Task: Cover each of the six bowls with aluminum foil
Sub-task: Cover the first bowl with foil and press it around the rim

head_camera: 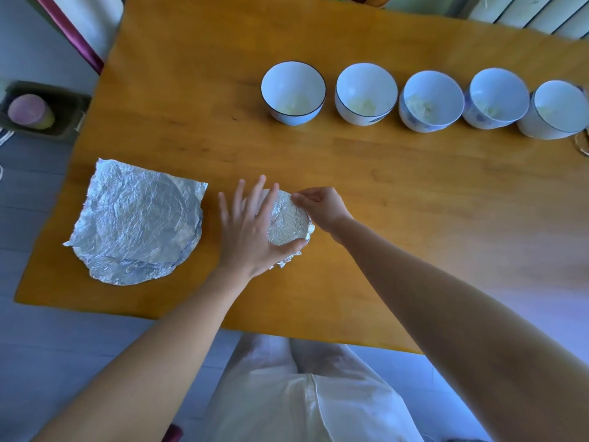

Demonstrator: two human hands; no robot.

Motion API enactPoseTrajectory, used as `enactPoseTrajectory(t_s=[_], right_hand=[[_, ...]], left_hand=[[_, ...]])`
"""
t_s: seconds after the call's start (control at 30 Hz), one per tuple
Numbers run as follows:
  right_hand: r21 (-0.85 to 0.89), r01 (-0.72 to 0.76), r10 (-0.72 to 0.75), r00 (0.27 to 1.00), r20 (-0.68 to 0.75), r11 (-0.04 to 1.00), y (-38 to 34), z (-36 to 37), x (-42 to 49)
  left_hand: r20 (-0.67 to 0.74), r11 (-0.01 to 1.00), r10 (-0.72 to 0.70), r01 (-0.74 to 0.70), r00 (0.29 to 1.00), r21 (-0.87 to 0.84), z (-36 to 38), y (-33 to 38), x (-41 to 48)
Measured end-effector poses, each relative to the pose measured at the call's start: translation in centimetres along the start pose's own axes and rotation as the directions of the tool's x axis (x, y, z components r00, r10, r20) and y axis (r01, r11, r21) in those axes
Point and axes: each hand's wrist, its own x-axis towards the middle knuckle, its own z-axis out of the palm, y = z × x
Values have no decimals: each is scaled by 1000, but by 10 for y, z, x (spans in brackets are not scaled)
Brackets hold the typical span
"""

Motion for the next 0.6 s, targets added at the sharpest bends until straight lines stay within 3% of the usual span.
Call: enactPoseTrajectory(t_s=[0.1,0.3,0.47,0.6], right_hand=[[5,-6,6,1000,17,1000,1,0,4],[82,-9,2,996,87,997,2,-8,-5],[192,141,-114,983,-147,971,21,-19,-20],[121,185,-184,983,-17,975,29,-18,-28]], left_hand=[[96,997,5,-13,995,75,5,5,8],[62,993,-8,0,998,122,9,5,7],[51,992,10,-16,999,121,10,5,8],[39,986,42,-47,998,157,6,7,10]])
